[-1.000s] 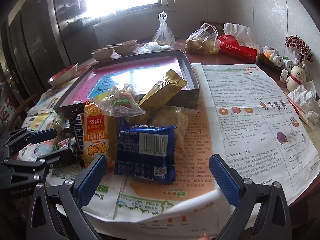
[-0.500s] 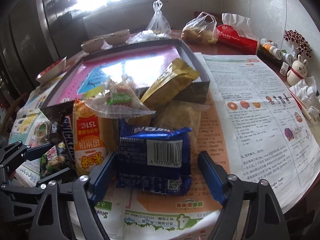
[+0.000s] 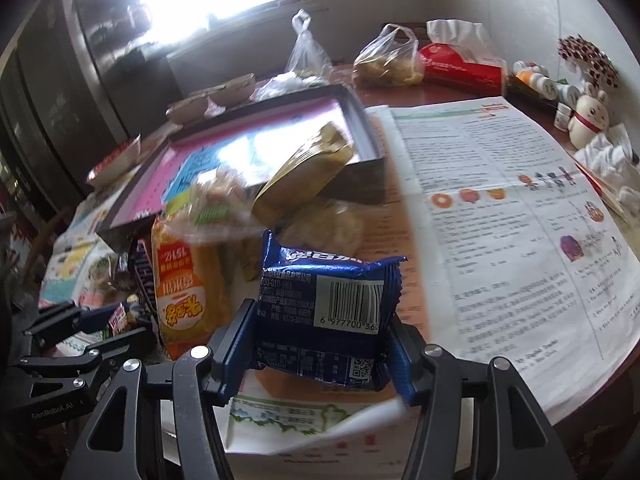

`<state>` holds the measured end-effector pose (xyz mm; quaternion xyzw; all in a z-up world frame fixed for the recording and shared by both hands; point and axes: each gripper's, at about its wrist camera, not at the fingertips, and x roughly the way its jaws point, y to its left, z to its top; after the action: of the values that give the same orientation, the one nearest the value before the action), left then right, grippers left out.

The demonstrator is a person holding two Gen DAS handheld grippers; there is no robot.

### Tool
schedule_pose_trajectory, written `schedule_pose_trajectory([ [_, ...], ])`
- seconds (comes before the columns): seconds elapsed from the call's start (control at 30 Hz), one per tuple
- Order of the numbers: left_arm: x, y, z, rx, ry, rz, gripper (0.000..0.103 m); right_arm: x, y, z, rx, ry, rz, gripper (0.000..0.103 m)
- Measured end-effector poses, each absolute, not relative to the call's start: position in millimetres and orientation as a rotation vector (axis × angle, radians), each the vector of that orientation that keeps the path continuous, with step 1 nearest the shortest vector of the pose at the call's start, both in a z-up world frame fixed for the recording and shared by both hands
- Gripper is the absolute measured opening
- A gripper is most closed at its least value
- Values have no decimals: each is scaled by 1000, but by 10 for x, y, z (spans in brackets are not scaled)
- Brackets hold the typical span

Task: Organize snacks
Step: 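Grasp the green pea snack bag with the left gripper while the right grasps the blue biscuit packet, then carry both bags into the pink tray and open both grippers to release them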

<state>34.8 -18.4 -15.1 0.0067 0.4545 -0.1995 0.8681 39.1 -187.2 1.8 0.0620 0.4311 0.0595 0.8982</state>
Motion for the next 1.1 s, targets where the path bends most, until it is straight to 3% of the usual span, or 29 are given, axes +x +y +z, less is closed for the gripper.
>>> schedule_pose_trajectory([
  [1.1,610,348,495,-165,857,-299,41,712,-1860,574,101,774,181,58],
])
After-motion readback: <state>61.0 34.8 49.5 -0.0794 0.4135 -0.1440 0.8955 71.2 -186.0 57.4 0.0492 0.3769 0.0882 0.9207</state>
